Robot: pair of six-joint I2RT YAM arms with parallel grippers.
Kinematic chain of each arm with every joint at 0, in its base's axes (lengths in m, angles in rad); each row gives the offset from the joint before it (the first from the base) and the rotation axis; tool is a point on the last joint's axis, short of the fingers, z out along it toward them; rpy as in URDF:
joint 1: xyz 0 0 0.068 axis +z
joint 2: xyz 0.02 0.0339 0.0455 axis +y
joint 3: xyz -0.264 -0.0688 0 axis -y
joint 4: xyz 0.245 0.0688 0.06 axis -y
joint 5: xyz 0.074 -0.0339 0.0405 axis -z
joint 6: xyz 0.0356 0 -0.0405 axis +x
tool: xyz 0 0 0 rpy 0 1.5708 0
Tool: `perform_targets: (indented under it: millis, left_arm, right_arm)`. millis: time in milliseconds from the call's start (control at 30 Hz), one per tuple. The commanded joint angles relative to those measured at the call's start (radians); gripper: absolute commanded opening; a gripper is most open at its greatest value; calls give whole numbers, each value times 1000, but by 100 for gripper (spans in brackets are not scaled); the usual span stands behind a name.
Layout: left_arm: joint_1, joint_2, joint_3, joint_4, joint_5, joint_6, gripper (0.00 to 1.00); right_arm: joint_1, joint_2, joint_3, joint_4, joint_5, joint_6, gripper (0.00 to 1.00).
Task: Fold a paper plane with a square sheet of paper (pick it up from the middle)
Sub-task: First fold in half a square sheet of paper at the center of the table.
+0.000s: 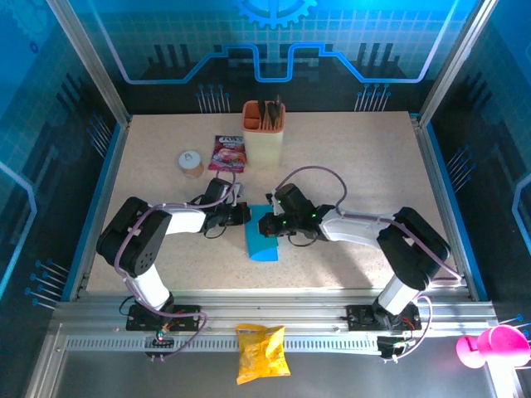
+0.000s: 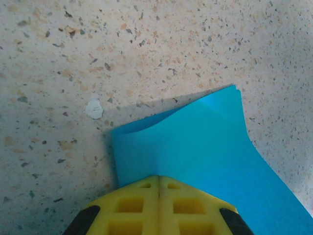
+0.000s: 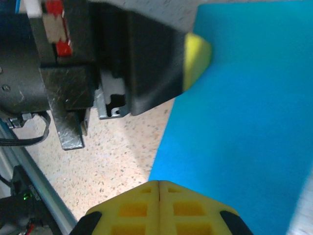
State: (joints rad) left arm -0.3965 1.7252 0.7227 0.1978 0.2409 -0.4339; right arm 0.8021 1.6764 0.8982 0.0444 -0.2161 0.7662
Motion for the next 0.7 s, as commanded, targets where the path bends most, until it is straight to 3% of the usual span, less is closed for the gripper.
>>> perform_targets:
  millis: [0, 467, 667]
  left_arm:
    - [7, 10, -20, -18, -7, 34, 0]
    - [8, 35, -17, -4, -5, 28, 0]
    - [8, 48, -25, 8, -6, 21, 0]
  right_arm:
    - [35, 61, 36, 60, -53, 14, 0]
    - [87, 248, 61, 148, -76, 60, 0]
    - [135, 248, 21, 128, -43, 50, 0]
